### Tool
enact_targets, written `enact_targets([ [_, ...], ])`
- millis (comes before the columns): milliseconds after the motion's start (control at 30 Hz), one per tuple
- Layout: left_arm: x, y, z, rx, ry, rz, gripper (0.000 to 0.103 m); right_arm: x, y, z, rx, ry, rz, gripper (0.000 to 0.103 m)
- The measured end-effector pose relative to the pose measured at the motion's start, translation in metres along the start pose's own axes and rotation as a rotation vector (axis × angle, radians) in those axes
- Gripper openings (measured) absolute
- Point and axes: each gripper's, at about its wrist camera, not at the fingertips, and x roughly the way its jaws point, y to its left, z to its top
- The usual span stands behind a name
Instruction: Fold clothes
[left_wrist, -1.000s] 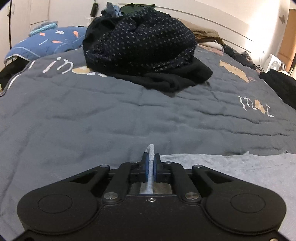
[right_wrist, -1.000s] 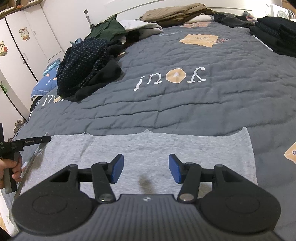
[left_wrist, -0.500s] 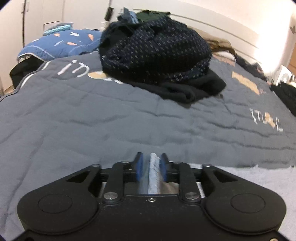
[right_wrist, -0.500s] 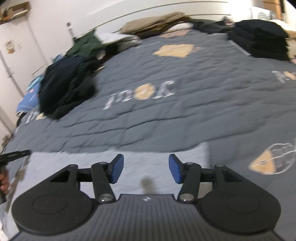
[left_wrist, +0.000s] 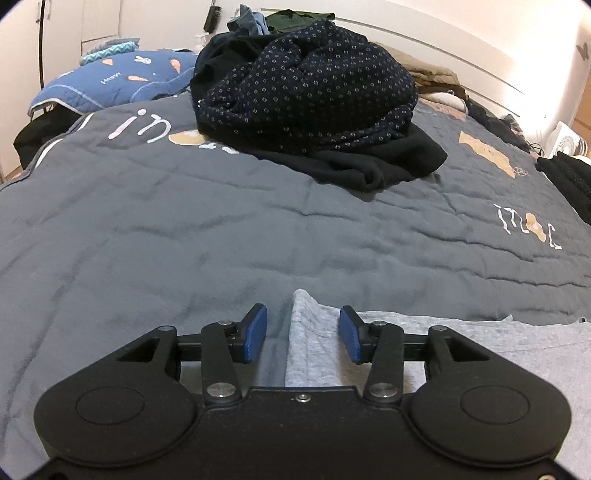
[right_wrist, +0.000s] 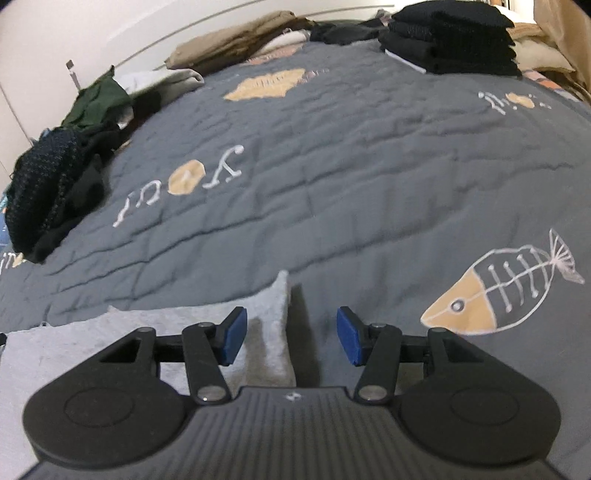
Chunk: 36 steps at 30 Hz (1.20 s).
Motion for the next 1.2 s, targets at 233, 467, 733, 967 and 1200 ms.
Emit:
enact_targets([
  [233,-0.001,-0.003,0.001,0.017,-0.003,-0.014,0.006,0.001,-0.003,0.0,0.063,-0.032,0.019,0.004],
  [467,-0.013,-0.006,0.008,0.002,-0.1,-0.001,0.004,-0.011,0.001,0.008,0.07,-0.143,0.011,0.003],
  [733,-0.012,-0.008,0.01,0.001,-0.119,-0.001,0.004,-0.019,-0.006,0.017,0.09,-0.232,-0.026,0.0],
  [967,-0.007,-0.003,0.006,-0.008,-0.084,0.014,0.011,-0.014,0.0,0.02,0.037,-0.147,-0.006,0.005],
  [1200,-0.034,0.002,0.007,-0.059,-0.136,0.024,0.036,-0.035,0.028,0.016,-0.047,-0.124,0.044,0.038],
])
